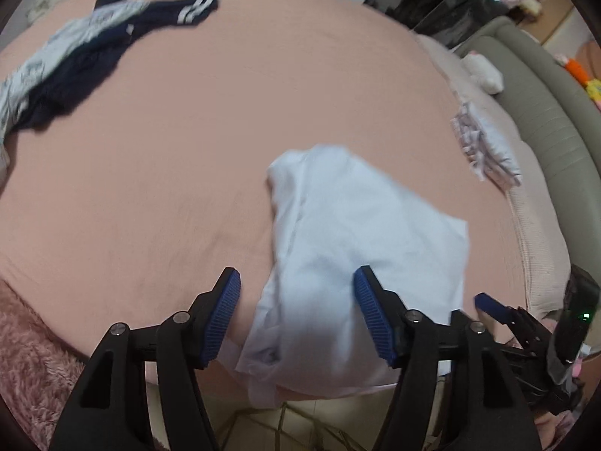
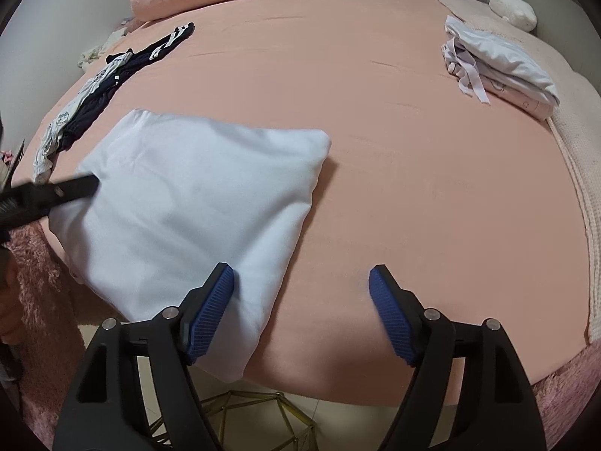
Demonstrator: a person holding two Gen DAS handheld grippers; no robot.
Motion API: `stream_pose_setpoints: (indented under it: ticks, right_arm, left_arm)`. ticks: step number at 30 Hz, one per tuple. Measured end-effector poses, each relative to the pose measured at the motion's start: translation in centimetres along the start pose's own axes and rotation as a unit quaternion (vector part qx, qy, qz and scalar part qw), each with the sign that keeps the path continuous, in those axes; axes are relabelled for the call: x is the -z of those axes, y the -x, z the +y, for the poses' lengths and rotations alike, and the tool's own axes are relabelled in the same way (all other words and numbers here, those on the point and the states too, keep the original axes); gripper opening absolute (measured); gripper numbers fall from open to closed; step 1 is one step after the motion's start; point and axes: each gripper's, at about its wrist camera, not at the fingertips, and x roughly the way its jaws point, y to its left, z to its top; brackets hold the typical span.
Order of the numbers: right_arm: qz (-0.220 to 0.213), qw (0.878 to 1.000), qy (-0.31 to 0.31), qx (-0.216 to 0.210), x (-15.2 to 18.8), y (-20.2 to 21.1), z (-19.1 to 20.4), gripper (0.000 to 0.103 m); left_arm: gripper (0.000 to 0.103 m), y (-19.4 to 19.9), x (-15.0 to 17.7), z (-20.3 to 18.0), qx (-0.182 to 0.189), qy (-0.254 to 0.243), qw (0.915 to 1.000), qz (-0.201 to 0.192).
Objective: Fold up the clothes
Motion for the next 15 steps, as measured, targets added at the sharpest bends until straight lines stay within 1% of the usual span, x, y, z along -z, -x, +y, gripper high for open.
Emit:
stream_pose_setpoints:
  ticks: [2, 3, 4, 6, 8, 9, 10, 11, 12, 14, 15]
  right_arm:
    - [0.003, 1.0, -0.002, -0.003, 0.2, 0.1, -0.4, 0.078]
    - [0.004, 1.0, -0.004, -0.003, 0.2, 0.2, -0.6, 0.081]
    - [0.005, 1.0, -0.008, -0.004, 0.2, 0.2, -0.8, 0.084]
    - [0.006, 1.0, -0.021, -0.013, 0.1, 0.2, -1.2, 0.084]
    - [0.0, 0.997, -0.054, -0.056, 0.0, 0.6, -2.2, 0.084]
    - [0.001, 0.994, -0.072, -0.085, -0.1, 0.6, -2.6, 0.084]
    - [0.007, 0.988, -0.093, -0.127, -0.4, 0.3, -2.8, 0.084]
    - [0.016, 0.98, -0.111, -0.164, -0.5, -0.2, -3.0, 0.084]
    - [0.028, 0.976, -0.121, -0.181, -0.5, -0.8, -3.0, 0.085]
    - [0.035, 0.978, -0.111, -0.172, -0.4, -1.7, -2.5, 0.086]
    - [0.031, 0.981, -0.096, -0.164, -0.4, -1.7, -1.9, 0.087]
  left_arm:
    - [0.069, 0.1, -0.3, 1.4, -0.031, 0.014, 0.9994, -0.002]
    - [0.069, 0.3, -0.4, 1.9, -0.022, 0.027, 0.9994, -0.003]
    - [0.069, 0.6, -0.4, 2.3, -0.003, 0.044, 0.999, -0.005]
    - [0.069, 1.1, -0.4, 2.8, 0.038, 0.07, 0.9968, -0.01]
    - [0.068, 1.2, -0.6, 2.6, 0.085, 0.077, 0.9933, -0.012]
    - [0.068, 0.9, -0.6, 2.3, 0.102, 0.078, 0.9917, -0.007]
    - [0.068, 0.4, -0.6, 2.0, 0.114, 0.078, 0.9904, 0.001]
    - [0.068, -0.3, -0.5, 1.8, 0.113, 0.075, 0.9907, 0.013]
    - [0.07, -1.1, -0.2, 1.5, 0.103, 0.07, 0.9918, 0.028]
    - [0.074, -2.3, 0.1, 1.8, 0.104, 0.083, 0.9904, 0.037]
    - [0.071, -2.3, 0.3, 1.8, 0.11, 0.089, 0.9892, 0.039]
